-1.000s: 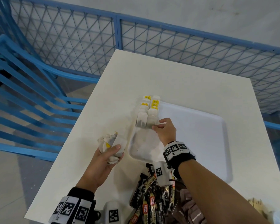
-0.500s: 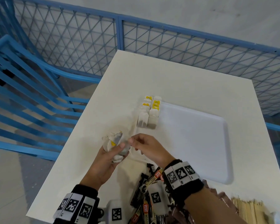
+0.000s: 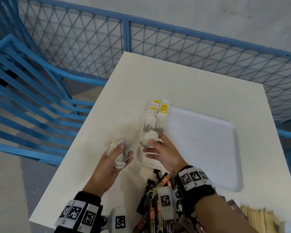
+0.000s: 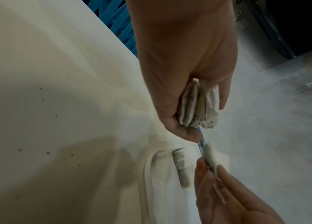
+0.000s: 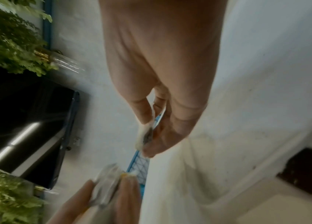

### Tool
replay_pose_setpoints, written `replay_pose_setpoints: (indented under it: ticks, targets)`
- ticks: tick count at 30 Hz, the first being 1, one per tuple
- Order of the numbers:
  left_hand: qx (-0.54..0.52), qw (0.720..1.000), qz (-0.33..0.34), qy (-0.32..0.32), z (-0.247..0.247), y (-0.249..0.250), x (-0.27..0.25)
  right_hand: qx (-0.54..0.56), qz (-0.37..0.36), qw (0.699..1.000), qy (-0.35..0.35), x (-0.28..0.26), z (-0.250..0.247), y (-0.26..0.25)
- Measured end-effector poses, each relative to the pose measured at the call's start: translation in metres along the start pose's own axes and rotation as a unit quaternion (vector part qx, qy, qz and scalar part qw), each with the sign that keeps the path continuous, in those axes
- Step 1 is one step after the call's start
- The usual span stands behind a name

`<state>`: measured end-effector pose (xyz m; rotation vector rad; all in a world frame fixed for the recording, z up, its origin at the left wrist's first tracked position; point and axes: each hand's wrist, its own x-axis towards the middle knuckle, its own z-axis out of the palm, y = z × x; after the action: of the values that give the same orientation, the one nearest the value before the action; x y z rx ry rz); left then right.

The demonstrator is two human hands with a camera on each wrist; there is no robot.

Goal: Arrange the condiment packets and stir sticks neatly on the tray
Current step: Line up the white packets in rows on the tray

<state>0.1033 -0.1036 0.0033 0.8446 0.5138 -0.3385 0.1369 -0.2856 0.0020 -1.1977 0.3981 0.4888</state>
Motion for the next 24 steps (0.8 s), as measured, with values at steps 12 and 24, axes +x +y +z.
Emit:
replay_pose_setpoints:
  ticks: [12,24]
  targets:
    - [-0.003,1.000,0.002,0.011,-0.010,0.002,0.001,-0.266,-0.067,0.951,0.142,0.061,-0.019,-0.004]
    - [0.004,1.000,0.001,0.003,-0.010,0.000,0.004,-0.373,-0.126,0.897,0.199,0.076,-0.013,-0.005]
